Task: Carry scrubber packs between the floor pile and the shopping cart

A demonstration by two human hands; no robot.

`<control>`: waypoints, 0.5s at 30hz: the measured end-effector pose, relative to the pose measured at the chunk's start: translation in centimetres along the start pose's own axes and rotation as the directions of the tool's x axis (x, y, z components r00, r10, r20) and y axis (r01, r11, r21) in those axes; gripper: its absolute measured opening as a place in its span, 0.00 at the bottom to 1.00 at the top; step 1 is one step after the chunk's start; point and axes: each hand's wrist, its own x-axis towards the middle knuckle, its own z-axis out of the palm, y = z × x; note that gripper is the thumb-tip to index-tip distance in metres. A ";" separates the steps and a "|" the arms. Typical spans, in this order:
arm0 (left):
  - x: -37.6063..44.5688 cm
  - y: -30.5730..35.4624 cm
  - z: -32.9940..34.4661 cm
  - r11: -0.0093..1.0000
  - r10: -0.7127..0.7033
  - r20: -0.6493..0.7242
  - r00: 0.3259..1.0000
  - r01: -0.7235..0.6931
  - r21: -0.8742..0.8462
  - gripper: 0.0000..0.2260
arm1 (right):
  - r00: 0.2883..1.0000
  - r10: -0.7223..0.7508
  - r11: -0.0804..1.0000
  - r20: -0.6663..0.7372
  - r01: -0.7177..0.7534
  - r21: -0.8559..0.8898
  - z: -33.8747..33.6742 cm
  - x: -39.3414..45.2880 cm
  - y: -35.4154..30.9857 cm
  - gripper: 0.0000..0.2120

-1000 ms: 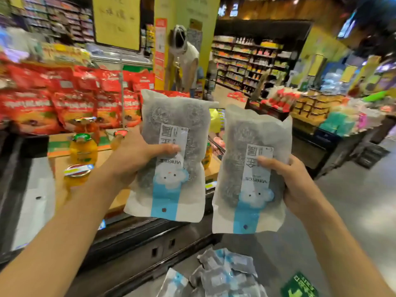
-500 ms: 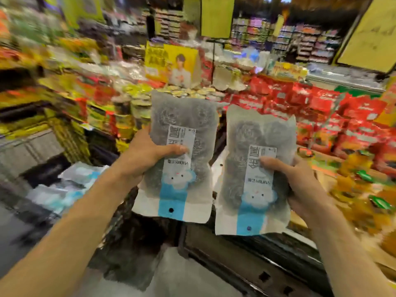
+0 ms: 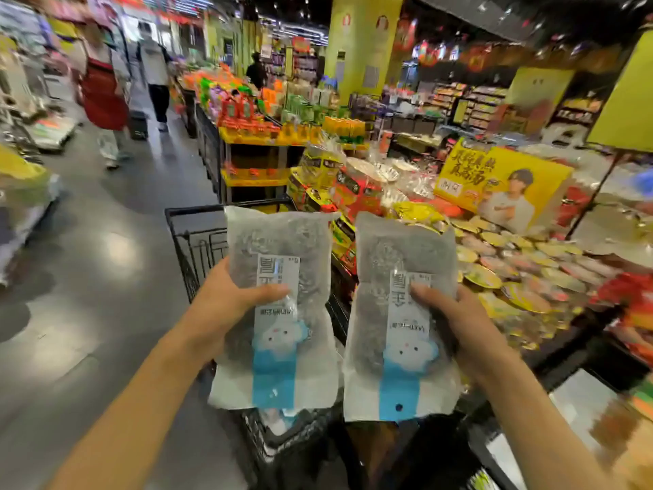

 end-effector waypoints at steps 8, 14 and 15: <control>9.0 -1.7 -4.5 0.998 -0.057 -0.172 0.983 0.057 -0.003 0.27 | 0.985 0.022 1.000 0.172 -0.020 -0.015 5.9 14.3 0.2 0.10; 15.0 -3.8 -5.0 0.996 -0.074 -0.306 0.949 0.083 0.016 0.31 | 0.944 0.054 0.997 0.326 -0.036 -0.062 8.7 24.2 2.4 0.13; 15.9 -4.4 -4.9 0.995 -0.080 -0.332 0.940 0.092 0.022 0.32 | 0.936 0.063 0.997 0.346 -0.043 -0.063 8.9 25.9 3.0 0.12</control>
